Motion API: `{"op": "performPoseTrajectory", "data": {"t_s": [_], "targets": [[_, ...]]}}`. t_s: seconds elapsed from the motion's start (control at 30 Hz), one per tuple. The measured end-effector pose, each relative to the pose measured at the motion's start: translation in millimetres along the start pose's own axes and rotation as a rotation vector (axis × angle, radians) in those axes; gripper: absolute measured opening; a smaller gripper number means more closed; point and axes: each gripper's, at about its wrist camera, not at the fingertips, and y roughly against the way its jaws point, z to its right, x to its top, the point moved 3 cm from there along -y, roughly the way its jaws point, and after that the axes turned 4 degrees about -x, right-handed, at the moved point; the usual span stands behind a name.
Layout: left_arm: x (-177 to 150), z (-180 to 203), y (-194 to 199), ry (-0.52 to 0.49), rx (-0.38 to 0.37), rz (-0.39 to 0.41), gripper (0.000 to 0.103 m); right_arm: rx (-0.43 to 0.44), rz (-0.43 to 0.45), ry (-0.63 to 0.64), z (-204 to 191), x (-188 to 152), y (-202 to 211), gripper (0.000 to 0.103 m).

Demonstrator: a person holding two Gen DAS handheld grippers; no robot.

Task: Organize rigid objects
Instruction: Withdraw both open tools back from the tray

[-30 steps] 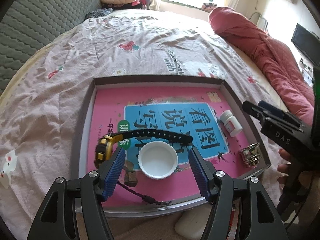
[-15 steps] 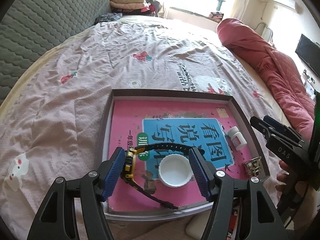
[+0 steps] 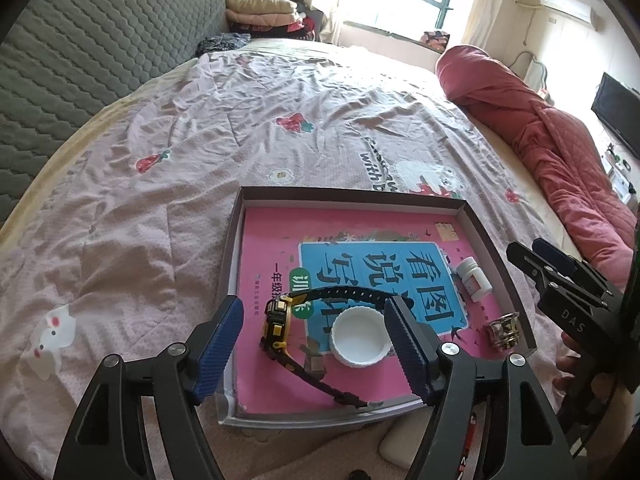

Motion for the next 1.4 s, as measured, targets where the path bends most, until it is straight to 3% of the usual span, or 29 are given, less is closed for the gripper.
{"op": "performPoseTrajectory", "data": {"t_s": [0.67,1.4], "targets": [[-24.1,3.0,33.1,-0.019,0.009,0.010,0.075,0.046,0.031,-0.027,-7.2,-22.5,44.4,0.054],[-51.0,17.7,47.6,-0.044,0.018,-0.021,0.076,0.074,0.035,0.052,-17.5,-46.4,70.0,0.054]]}}
